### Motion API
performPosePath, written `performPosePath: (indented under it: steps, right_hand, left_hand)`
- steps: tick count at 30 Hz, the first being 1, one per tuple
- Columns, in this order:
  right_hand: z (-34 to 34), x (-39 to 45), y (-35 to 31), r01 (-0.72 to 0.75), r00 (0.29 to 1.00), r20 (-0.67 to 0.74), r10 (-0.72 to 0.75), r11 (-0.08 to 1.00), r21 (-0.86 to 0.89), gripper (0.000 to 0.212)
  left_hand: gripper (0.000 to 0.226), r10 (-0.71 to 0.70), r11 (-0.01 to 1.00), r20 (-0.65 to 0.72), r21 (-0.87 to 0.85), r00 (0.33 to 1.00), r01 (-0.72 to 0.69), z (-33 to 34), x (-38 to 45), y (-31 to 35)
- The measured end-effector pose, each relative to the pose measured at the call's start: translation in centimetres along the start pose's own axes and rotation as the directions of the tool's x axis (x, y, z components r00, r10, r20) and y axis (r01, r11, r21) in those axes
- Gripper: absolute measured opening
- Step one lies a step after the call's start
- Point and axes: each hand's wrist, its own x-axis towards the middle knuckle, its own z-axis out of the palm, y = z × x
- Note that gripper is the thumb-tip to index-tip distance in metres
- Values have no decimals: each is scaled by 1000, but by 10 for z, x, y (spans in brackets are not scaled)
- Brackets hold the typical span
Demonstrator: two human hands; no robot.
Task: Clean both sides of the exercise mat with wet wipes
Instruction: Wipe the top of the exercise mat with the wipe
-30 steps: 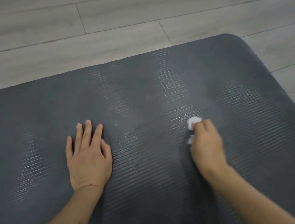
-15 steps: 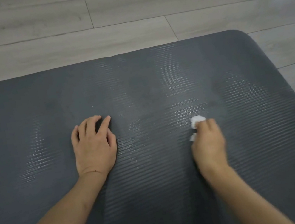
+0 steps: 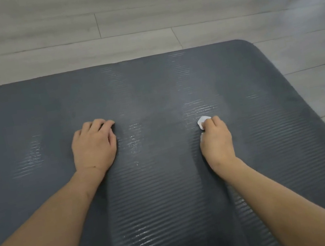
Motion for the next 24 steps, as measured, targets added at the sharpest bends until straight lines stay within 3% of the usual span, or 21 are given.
performPosePath:
  steps: [3,6,8,10,12,15,17,19,20,22,24]
  right_hand:
    - [-4,3,6,40,997,72,-40,999,0,33]
    - [-13,2,6,39,992,123,-41,999,15,34]
    - [-16,3,-6,-43,992,124,39,998,36,30]
    - [-19,1,-26,-170,978,136,160,983,68,26]
    - [-13,-11,-55,-185,974,160,162,973,135,23]
    - [8,-43,-121,104,944,288,-163,972,209,29]
    - [14,-56,-146,289,851,370,-373,920,264,33]
    - [6,-49,-130,422,782,377,-496,867,264,31]
    - [-1,-41,-108,460,777,365,-513,858,228,28]
    - [-17,-20,-43,405,853,314,-417,908,105,22]
    - [-40,1,27,167,959,242,-150,985,-48,21]
  left_hand:
    - [49,-89,993,173,-63,981,101,-11,-11,12]
    - [64,-145,980,461,-52,875,191,-41,-31,22]
    - [100,-126,988,653,18,747,151,-63,-44,25]
    - [138,-128,991,816,84,564,104,-80,-55,30]
    - [153,-136,990,867,108,479,86,-82,-58,37]
    - [156,-175,983,872,130,456,127,-80,-52,45]
    - [156,-181,982,874,139,451,125,-79,-52,44]
    - [156,-182,982,873,140,452,125,-78,-53,41]
    - [156,-177,983,874,134,453,125,-78,-54,40]
    - [154,-166,985,875,123,455,122,-79,-53,41]
    - [153,-165,985,874,125,457,117,-80,-53,41]
